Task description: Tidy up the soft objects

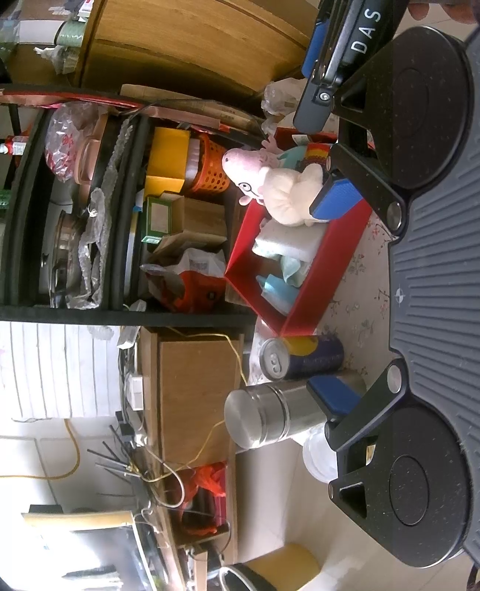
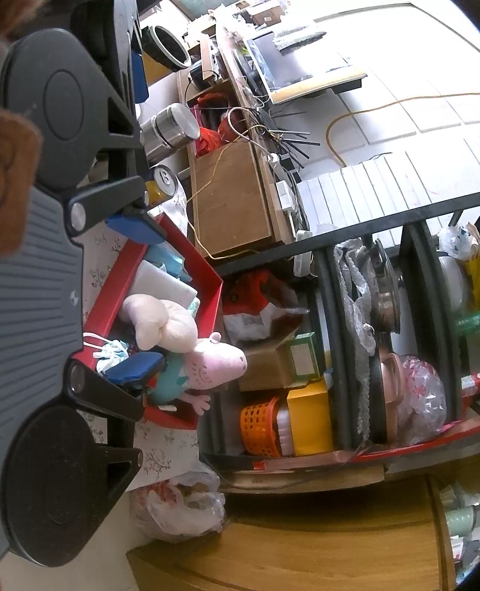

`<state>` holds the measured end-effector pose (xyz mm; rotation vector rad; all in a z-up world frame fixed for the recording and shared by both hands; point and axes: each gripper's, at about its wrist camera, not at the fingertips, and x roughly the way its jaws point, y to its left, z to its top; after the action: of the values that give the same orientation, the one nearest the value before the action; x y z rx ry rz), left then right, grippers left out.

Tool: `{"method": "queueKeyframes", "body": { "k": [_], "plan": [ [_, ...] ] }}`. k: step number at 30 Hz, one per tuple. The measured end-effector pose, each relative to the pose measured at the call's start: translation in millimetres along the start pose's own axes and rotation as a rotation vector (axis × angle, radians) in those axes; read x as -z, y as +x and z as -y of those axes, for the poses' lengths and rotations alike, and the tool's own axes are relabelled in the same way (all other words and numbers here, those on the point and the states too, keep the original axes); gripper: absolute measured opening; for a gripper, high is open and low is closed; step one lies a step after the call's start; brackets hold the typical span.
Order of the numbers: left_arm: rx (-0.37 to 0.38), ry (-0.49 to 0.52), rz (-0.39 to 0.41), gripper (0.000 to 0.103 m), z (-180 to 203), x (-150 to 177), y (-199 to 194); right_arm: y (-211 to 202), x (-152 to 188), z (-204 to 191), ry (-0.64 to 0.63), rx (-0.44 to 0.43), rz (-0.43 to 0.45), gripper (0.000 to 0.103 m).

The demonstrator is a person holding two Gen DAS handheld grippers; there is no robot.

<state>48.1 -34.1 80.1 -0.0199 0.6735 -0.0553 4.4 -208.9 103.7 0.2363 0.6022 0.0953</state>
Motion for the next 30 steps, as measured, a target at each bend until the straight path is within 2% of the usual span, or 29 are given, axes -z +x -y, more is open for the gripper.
{"method": "queueKeyframes", "body": {
  "k": [30],
  "plan": [
    [-0.027, 0.004, 0.02, 0.088, 1.2, -0.3, -3.5, 1.8, -1.2, -1.1, 0.011, 0.004, 0.002, 0.038]
  ]
}}
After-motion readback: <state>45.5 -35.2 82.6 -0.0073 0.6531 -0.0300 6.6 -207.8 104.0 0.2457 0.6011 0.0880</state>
